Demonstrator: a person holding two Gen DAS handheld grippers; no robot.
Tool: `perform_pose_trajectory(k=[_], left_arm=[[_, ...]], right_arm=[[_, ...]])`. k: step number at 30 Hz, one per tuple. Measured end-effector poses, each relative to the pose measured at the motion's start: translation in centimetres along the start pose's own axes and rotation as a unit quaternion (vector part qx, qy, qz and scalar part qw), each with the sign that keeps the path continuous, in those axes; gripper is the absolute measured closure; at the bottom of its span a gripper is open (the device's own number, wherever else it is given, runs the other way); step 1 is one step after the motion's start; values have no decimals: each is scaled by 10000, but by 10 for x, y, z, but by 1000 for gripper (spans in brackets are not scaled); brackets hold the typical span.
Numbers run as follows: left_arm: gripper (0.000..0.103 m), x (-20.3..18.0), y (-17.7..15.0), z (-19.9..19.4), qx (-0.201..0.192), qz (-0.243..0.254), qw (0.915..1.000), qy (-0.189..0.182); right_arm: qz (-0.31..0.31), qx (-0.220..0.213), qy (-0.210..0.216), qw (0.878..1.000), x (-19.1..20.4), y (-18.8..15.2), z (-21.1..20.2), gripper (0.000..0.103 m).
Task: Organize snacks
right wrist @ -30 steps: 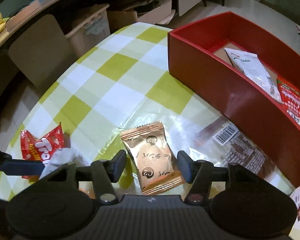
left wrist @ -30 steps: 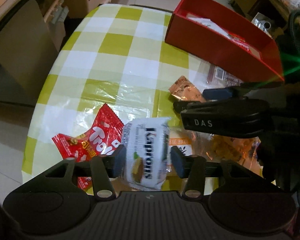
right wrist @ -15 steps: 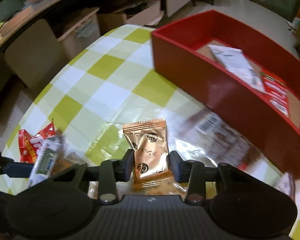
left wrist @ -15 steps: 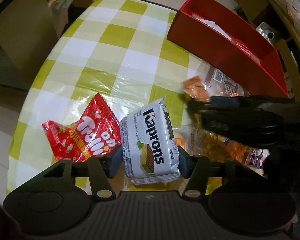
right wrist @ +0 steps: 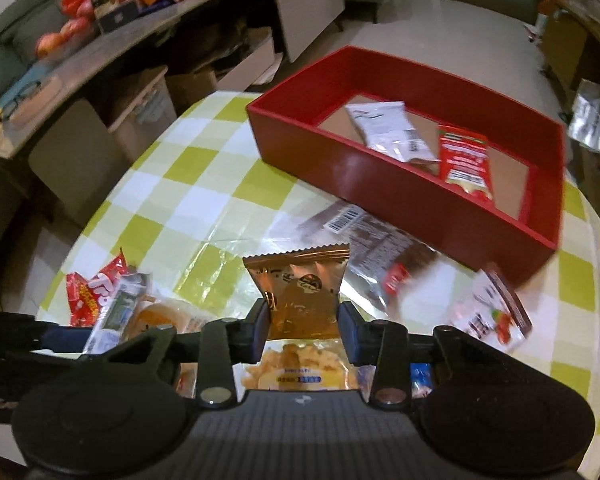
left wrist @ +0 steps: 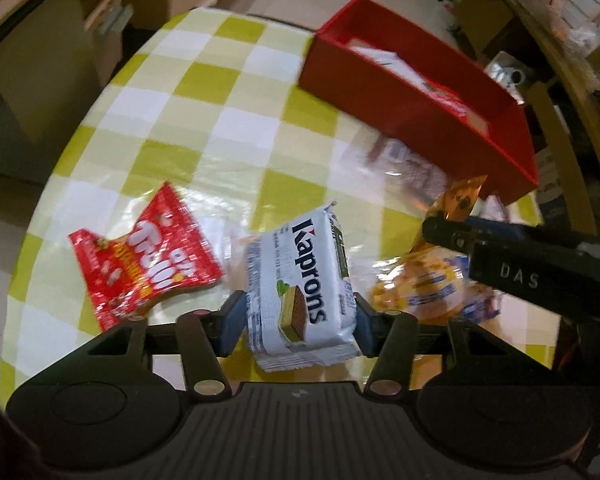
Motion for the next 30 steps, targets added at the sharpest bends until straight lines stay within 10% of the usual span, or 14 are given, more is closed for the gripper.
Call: perform_pose_trajectory(k=[18,24,30], left_arm=[[81,-41,-3,20,170,305,9993,-140],[52,-44,-9,36,314,263,9992,-13],[48,-59,-13,50,300,633,9962,515]], right_arm=[[603,-291,-19,9978,-30,-27,-58,59],[617,9,-37,9981,-33,-40,-48,59],[457,439,-150,9979,-29,-46,-27,60]])
Point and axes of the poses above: each gripper's, at about its wrist camera, not at the fingertips, and z roughly the way its jaws point, x to its left, y to its top, the point moved 4 cm from there along z, roughly the way its jaws point, and after that the axes turned 4 degrees about -x, right-handed, at the moved point
